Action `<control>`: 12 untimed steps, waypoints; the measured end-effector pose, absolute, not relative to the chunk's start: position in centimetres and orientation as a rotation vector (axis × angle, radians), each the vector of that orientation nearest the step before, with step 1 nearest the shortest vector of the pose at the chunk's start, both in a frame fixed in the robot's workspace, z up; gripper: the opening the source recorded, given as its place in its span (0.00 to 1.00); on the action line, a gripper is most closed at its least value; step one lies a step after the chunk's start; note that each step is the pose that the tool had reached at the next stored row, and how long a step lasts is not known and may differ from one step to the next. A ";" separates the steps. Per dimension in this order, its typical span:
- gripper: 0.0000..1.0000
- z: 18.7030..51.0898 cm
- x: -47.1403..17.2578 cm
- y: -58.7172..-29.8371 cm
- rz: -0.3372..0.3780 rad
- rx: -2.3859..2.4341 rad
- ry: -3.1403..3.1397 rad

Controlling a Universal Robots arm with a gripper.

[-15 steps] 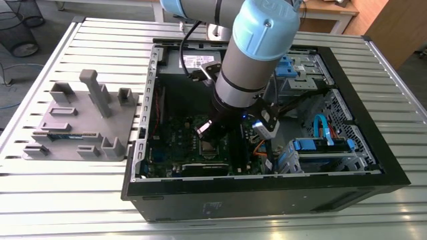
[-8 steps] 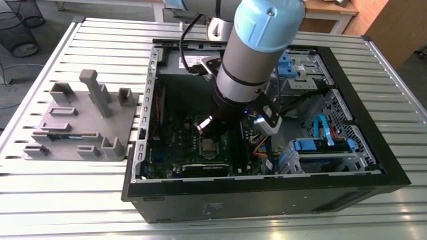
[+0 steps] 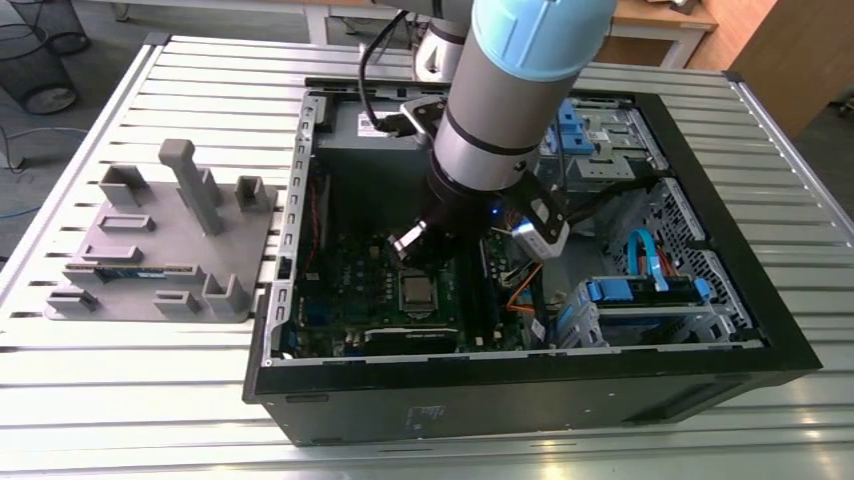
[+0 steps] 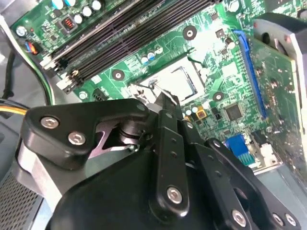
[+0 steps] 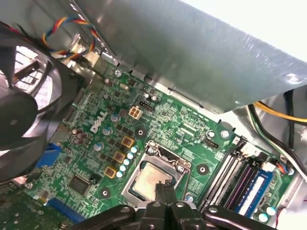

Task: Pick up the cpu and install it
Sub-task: 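Install the first cpu locking lever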

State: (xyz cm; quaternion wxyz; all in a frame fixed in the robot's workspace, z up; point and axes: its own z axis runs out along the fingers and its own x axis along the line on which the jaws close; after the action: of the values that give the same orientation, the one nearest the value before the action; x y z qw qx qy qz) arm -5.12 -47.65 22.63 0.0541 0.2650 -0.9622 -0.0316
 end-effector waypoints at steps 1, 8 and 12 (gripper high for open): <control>0.11 22.8 -5.1 -47.6 -0.097 0.805 -2.924; 0.11 23.1 -5.1 -47.2 -0.153 0.810 -2.944; 0.11 23.1 -5.1 -46.9 -0.172 0.807 -2.951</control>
State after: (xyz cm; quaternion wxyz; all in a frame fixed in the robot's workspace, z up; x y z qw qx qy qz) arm -5.12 -46.93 23.10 0.0386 0.2630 -0.9624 -0.0560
